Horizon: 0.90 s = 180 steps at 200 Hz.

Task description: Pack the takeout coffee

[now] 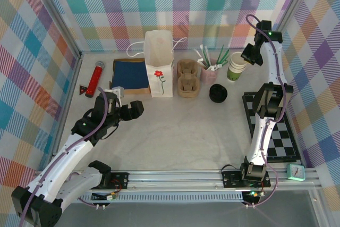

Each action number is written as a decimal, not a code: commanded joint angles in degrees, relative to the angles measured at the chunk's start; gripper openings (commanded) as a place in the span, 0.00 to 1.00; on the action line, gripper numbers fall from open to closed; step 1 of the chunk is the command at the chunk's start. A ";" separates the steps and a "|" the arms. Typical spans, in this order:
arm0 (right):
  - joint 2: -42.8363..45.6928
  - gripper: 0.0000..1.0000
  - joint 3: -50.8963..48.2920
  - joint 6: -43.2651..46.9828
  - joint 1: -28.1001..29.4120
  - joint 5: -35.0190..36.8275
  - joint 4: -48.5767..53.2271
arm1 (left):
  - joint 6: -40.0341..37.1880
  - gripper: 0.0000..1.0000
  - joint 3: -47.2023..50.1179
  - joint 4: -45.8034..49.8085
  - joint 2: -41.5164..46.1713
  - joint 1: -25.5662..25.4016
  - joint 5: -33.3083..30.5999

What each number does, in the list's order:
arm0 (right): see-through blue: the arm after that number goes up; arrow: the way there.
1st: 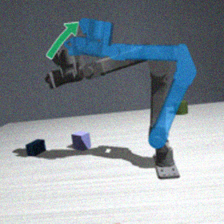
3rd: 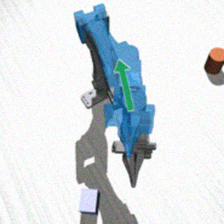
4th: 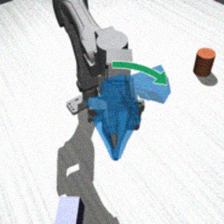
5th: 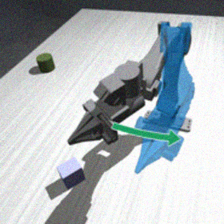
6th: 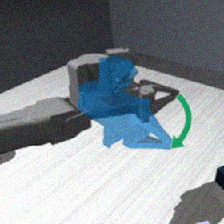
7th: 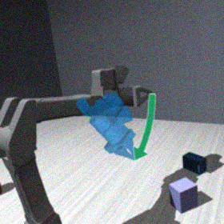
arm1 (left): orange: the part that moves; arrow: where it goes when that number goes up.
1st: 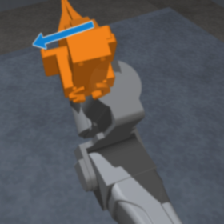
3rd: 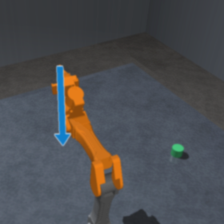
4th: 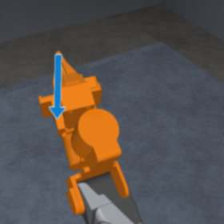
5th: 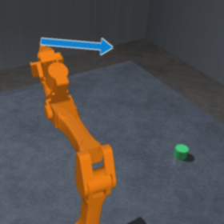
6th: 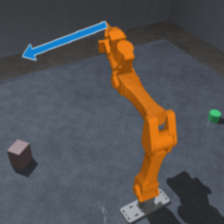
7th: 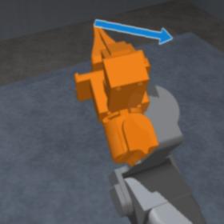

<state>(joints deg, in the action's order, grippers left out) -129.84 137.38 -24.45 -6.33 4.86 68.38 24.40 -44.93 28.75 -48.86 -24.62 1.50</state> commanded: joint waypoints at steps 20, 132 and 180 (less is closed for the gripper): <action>0.20 0.05 3.64 0.02 -0.33 -1.16 0.87 | -1.02 0.92 -2.18 1.35 1.31 -0.49 -0.88; 3.40 0.04 4.91 -0.91 -0.27 -1.17 1.01 | -1.64 0.91 -3.12 2.10 2.52 -0.51 -1.45; 4.95 0.04 4.91 -1.62 -0.33 -0.12 0.80 | -1.75 0.91 -3.51 2.28 2.71 -0.51 -1.41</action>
<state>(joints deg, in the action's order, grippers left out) -128.44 140.49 -24.95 -6.33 4.49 68.64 23.51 -46.78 30.09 -47.00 -24.64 0.73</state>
